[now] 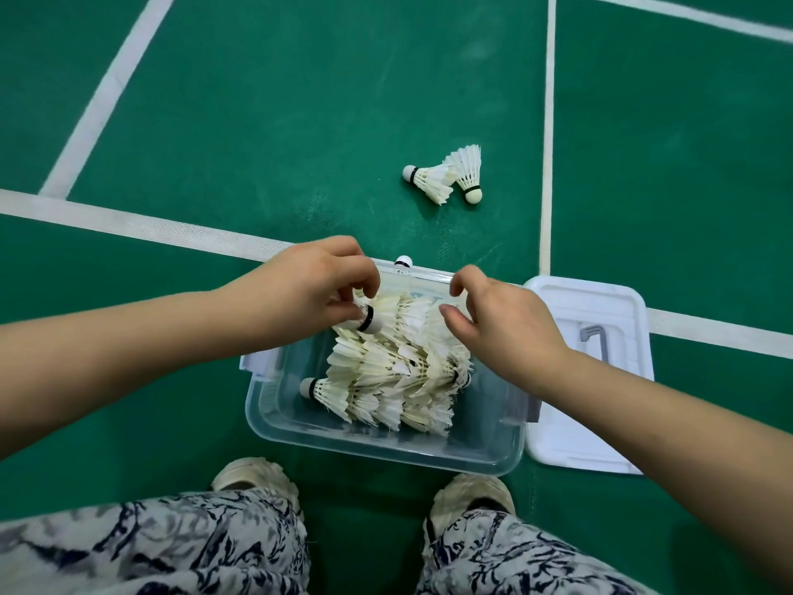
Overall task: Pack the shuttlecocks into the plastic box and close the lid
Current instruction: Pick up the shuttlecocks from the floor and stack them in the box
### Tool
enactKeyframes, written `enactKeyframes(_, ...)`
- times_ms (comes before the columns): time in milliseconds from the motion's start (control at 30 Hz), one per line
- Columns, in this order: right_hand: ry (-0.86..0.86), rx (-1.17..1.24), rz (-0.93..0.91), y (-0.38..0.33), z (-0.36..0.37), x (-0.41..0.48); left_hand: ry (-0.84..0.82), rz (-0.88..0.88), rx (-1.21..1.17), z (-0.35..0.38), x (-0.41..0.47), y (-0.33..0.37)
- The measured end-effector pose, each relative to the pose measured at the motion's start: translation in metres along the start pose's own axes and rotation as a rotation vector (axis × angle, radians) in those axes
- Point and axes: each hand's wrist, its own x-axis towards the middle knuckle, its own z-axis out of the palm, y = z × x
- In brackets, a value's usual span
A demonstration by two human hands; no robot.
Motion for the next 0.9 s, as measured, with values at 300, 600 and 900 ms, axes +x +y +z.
enactKeyframes(300,-0.190,0.250,-0.270,-0.039,-0.006,-0.007,-0.063,0.230,-0.130,0.022,-0.015,0.016)
enactKeyframes(600,-0.342,0.151,-0.432,-0.035,0.003,-0.005,-0.157,0.497,-0.102,0.029,-0.023,0.023)
enactKeyframes(900,-0.279,0.229,-0.349,-0.043,0.002,-0.009,-0.084,0.371,-0.023,0.028,-0.027,0.005)
